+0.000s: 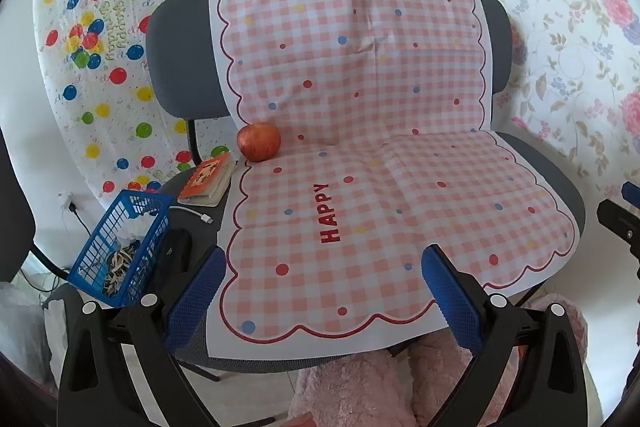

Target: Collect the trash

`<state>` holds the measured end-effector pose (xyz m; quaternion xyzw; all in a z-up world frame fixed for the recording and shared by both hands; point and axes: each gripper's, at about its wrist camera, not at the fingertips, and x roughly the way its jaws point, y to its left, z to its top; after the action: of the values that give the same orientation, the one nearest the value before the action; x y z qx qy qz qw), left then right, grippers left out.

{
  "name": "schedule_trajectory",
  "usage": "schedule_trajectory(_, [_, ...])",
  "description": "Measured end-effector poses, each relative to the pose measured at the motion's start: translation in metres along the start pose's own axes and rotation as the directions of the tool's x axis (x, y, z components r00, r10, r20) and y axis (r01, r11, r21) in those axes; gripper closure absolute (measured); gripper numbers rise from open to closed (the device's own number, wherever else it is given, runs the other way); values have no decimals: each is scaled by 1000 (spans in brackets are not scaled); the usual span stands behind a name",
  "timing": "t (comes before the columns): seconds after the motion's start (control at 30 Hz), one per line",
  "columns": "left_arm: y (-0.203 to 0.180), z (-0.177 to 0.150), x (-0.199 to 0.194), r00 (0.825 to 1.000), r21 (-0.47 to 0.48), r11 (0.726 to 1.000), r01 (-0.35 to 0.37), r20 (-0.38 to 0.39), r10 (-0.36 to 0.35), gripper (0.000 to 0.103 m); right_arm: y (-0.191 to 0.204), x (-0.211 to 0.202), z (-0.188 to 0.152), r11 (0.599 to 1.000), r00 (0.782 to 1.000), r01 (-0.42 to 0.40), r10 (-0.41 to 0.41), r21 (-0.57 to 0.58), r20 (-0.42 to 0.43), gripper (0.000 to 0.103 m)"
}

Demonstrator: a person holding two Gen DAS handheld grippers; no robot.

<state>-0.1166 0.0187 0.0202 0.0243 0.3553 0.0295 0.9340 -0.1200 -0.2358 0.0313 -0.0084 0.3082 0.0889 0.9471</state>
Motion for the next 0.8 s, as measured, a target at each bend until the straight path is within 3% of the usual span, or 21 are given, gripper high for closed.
schedule_trajectory(0.8, [1, 0, 1, 1000, 2, 1000, -2, -3, 2, 6, 0, 1, -1, 1000, 1000, -2, 2, -3, -2, 6])
